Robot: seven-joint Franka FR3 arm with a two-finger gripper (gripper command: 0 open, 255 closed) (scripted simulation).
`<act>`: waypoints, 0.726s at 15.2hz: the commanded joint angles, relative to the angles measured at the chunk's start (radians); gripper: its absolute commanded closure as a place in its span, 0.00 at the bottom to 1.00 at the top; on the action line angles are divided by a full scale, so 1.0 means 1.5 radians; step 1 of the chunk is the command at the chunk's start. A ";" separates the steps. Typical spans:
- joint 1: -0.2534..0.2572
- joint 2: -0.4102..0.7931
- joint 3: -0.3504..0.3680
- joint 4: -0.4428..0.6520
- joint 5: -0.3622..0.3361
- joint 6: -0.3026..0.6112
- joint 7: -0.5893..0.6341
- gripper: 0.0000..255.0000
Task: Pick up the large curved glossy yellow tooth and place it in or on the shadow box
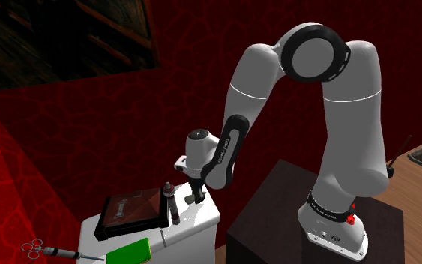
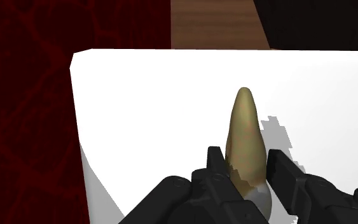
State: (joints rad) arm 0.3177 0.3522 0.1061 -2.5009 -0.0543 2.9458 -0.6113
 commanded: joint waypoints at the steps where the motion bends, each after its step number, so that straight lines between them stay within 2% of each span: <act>1: -0.005 -0.020 0.005 -0.004 0.004 -0.016 -0.003 1.00; 11: -0.022 -0.121 0.029 -0.017 0.035 -0.104 -0.023 1.00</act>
State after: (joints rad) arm 0.2871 0.1838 0.1466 -2.5291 -0.0072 2.8066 -0.6420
